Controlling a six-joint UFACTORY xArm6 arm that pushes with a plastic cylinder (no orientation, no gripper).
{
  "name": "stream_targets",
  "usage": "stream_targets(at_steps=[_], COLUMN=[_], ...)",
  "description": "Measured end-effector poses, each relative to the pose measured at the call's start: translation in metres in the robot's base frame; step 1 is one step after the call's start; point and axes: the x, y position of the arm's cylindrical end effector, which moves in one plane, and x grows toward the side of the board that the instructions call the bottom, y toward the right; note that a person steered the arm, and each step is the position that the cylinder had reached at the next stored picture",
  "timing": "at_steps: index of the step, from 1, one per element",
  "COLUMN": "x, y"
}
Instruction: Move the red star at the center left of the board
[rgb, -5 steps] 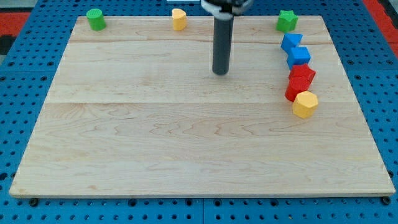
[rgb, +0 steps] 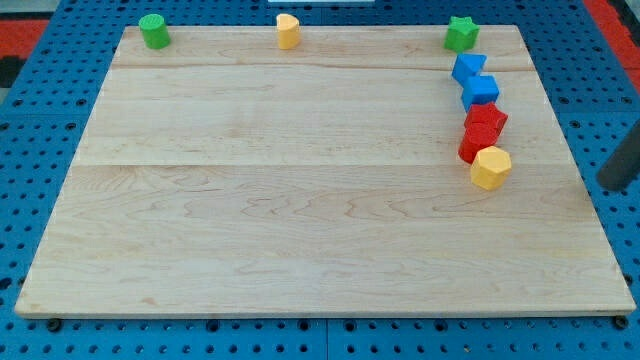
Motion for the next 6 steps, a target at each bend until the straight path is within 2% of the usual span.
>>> stream_targets(at_steps=[1, 3, 5, 6], x=[-0.042, -0.046, -0.074, -0.076], y=[-0.005, -0.087, -0.097, -0.137])
